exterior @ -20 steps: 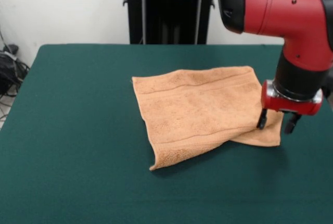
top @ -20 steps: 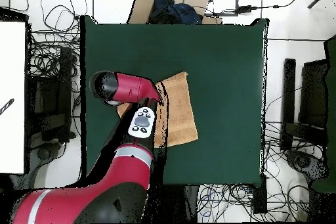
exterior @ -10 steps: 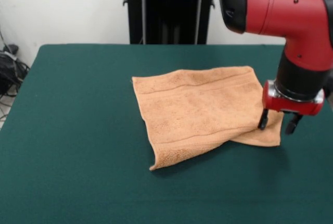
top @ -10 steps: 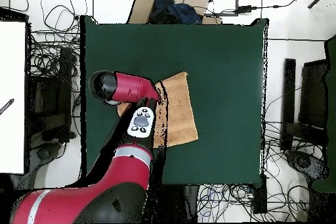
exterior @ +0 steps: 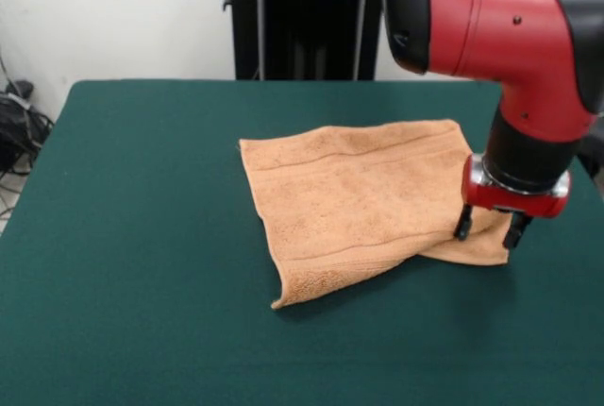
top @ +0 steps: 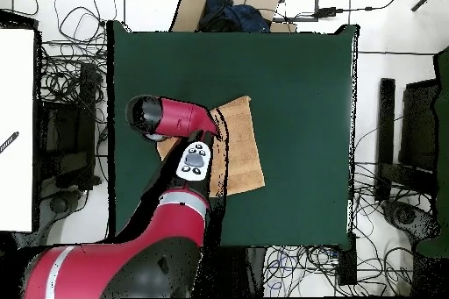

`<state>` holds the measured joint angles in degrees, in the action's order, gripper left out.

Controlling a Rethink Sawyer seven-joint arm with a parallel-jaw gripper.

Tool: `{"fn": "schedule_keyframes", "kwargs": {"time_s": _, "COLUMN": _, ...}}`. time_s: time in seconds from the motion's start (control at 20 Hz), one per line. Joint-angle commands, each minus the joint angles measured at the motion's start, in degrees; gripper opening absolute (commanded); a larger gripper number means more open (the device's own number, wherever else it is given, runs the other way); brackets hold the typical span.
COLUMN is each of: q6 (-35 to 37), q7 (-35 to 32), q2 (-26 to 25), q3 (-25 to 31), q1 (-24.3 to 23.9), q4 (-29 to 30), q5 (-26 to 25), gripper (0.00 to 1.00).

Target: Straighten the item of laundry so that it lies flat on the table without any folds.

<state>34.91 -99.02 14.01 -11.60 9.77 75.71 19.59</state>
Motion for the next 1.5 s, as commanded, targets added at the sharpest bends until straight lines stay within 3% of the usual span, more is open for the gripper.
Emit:
{"fn": "schedule_keyframes", "kwargs": {"time_s": 0.05, "q6": 0.5, "q7": -6.5, "q2": -3.6, "q3": 3.7, "q1": -1.1, "q4": -2.4, "q5": -2.4, "gripper": 1.00}}
{"fn": "schedule_keyframes", "kwargs": {"time_s": 0.55, "q6": 0.5, "q7": -9.8, "q2": -2.4, "q3": -1.8, "q1": 2.9, "q4": -3.2, "q5": -3.9, "gripper": 1.00}}
{"fn": "schedule_keyframes", "kwargs": {"time_s": 1.5, "q6": -1.1, "q7": -9.0, "q2": -3.0, "q3": -0.5, "q1": 2.5, "q4": -1.7, "q5": -3.3, "gripper": 1.00}}
